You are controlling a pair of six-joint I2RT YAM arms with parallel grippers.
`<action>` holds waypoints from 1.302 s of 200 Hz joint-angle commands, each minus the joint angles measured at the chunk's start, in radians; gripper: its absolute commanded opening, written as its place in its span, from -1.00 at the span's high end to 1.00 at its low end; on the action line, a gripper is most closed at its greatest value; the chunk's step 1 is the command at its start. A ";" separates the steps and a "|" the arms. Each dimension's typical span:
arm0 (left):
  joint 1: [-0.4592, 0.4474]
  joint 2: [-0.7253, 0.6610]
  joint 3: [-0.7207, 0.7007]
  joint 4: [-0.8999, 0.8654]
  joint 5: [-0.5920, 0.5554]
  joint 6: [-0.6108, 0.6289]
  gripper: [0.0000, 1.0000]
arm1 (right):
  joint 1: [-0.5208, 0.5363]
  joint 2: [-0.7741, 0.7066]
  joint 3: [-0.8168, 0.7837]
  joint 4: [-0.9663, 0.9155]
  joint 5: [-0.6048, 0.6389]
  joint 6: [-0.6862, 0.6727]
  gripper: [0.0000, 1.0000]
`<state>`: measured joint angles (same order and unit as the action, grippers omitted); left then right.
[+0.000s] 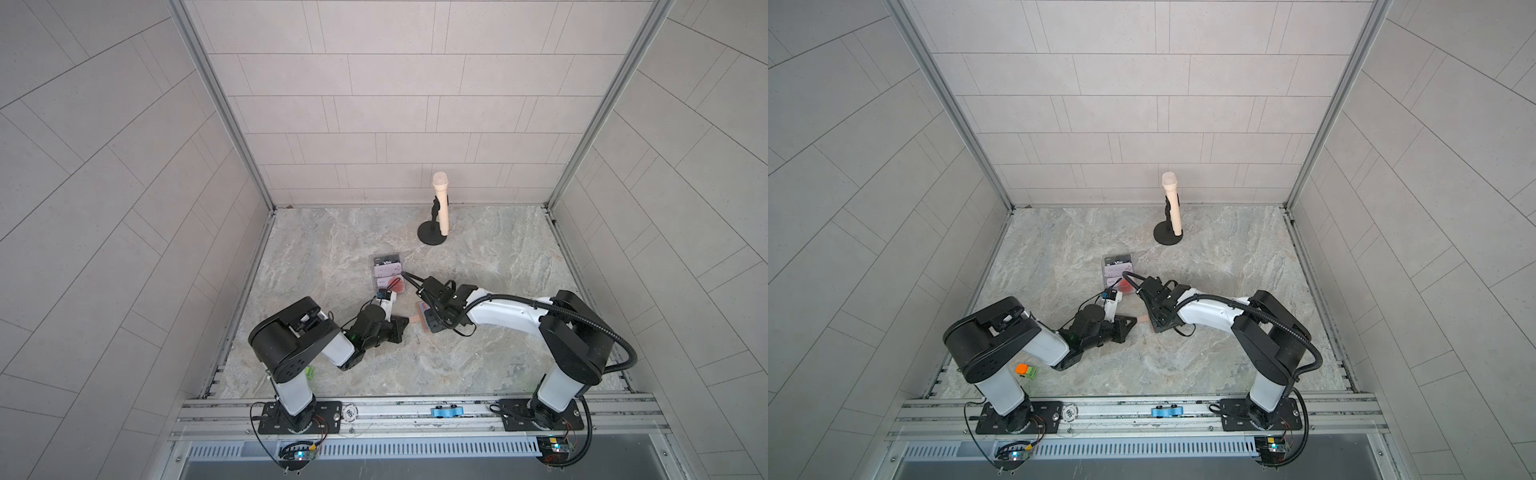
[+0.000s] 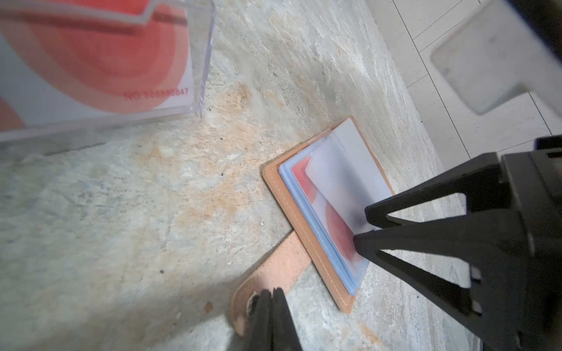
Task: Take the credit cards out of the card holder
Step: Flip over the card slot on the card holder.
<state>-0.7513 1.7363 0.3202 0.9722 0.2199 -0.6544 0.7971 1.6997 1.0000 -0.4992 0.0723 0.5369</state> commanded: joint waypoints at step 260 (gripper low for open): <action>0.012 0.000 0.008 -0.150 0.009 0.041 0.92 | -0.141 -0.094 -0.025 -0.141 0.147 -0.067 0.28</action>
<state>-0.7464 1.7336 0.3302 0.9543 0.2260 -0.6384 0.6720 1.6295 0.9970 -0.6151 0.2352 0.4900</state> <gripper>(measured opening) 0.054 0.361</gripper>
